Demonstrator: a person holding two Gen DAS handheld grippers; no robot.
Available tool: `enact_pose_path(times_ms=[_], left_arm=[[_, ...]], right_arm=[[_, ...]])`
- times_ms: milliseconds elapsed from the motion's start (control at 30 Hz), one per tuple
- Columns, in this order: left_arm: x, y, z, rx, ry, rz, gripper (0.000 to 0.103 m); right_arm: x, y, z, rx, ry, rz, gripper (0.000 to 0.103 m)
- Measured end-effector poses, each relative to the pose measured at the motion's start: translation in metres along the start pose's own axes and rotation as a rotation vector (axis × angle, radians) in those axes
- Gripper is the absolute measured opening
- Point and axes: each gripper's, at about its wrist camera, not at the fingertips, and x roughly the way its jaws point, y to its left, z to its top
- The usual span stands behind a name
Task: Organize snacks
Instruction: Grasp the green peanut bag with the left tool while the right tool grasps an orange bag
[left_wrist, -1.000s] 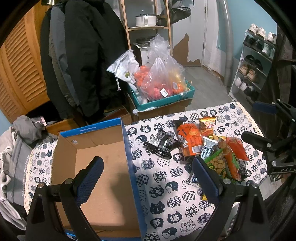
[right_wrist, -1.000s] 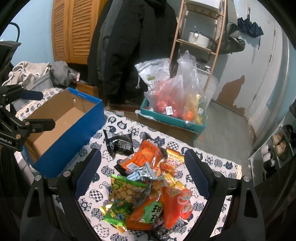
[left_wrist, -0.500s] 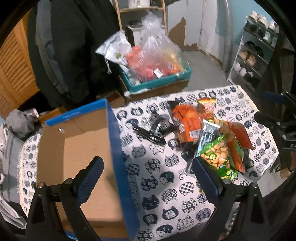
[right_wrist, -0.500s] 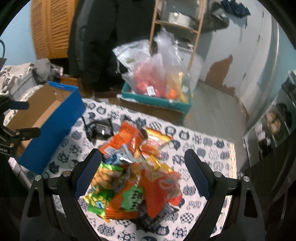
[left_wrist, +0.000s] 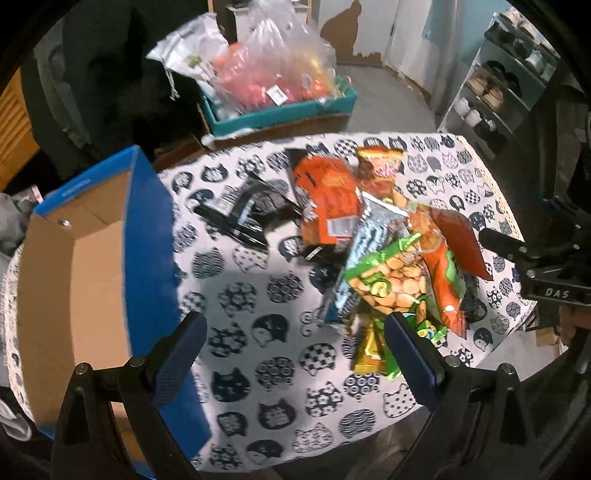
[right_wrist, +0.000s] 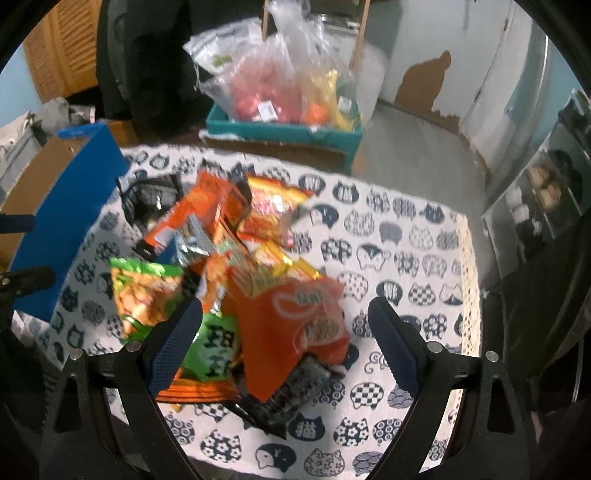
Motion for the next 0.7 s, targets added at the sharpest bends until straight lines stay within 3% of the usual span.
enact_pose_path(times_ms=[433,700], left_arm=[[0.038,-0.043,0.002,-0.046,0.106,-0.087,0.098],[0.061,-0.06,0.004,-0.028,0.13,-0.056,0.098]], right_arm=[[0.006,-0.026,-0.019,0.006,0.02,0.009,0.09],[0.019,-0.044,-0.04,-0.05,0.084,-0.029,0.09]])
